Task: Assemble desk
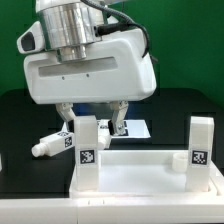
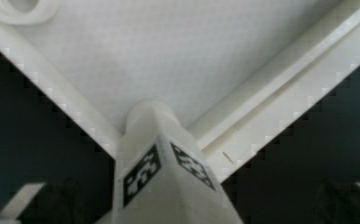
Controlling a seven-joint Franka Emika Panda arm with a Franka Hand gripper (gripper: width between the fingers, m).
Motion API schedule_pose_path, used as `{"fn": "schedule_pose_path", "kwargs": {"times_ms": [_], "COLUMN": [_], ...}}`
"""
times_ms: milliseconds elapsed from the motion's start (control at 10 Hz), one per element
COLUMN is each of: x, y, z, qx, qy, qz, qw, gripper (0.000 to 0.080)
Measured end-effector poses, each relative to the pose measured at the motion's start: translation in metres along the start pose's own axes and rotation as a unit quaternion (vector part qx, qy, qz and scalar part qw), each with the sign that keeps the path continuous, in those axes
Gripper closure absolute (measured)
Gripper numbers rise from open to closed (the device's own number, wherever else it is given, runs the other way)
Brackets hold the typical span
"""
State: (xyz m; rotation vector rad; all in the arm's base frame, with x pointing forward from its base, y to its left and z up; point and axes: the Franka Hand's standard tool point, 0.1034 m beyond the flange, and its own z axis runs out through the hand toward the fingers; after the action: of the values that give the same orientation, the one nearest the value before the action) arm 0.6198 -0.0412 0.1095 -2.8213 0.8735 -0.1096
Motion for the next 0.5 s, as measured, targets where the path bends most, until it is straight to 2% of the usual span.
{"fn": "schedule_pose_path", "kwargs": {"times_ms": [100, 300, 400, 500], "x": [0.0007, 0.0012, 0.0004, 0.0009], "y": [0.0001, -0.0023, -0.0019, -0.0009], "z": [-0.0004, -0.0008, 0.0009, 0.0008], "qx": [-0.005, -0.036, -0.039, -0.039], "qy": [0.002, 0.005, 0.002, 0.003], "qz": [-0.055, -0.221, -0.247, -0.245], "qw": [0.998, 0.975, 0.968, 0.969], "gripper": [0.0151, 0.0151, 0.0151, 0.0264]}}
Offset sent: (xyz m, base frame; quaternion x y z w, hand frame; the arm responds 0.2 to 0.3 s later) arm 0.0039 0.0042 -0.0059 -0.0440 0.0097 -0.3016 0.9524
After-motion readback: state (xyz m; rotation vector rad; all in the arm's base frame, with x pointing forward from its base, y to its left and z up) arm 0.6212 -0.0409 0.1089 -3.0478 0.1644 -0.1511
